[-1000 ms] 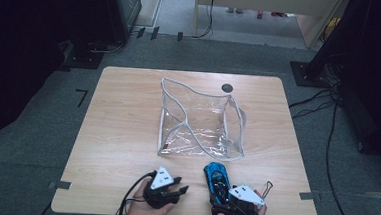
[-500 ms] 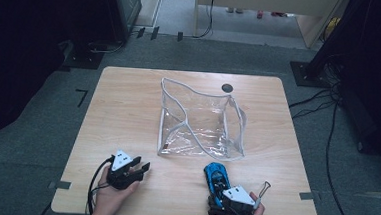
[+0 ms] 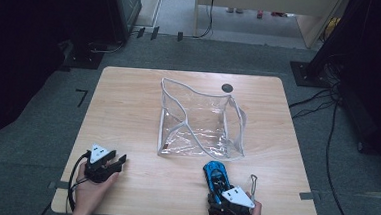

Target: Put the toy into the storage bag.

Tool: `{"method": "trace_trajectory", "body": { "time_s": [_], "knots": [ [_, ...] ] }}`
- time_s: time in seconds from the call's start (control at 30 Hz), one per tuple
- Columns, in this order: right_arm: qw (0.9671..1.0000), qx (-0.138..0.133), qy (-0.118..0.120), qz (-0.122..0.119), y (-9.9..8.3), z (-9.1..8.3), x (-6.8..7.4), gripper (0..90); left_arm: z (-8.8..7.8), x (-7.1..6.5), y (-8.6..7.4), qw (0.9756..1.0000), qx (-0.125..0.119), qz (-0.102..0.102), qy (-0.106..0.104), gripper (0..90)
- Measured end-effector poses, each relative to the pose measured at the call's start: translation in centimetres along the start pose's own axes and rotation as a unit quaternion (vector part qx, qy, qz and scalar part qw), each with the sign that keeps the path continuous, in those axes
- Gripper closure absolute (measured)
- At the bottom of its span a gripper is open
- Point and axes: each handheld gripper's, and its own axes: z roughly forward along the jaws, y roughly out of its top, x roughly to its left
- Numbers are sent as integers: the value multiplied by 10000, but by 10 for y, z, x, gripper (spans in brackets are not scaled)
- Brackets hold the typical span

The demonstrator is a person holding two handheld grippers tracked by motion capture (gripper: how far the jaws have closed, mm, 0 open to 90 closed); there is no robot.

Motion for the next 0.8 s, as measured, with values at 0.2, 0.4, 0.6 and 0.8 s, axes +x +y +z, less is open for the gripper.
{"method": "trace_trajectory", "body": {
  "time_s": [0.2,0.4,0.6,0.8],
  "knots": [
    [9999,89,94,-100,2,-2,-5,242,1,-4,0,9998,35,184,60,496],
    [9995,94,271,-109,8,-7,-13,244,1,-2,0,9999,22,105,-30,484],
    [9989,-56,416,-219,12,-15,-19,245,0,1,0,9999,2,-23,-117,495],
    [9975,-324,567,-285,21,-34,-26,245,0,1,0,9999,-10,-51,-113,504]
  ]
}}
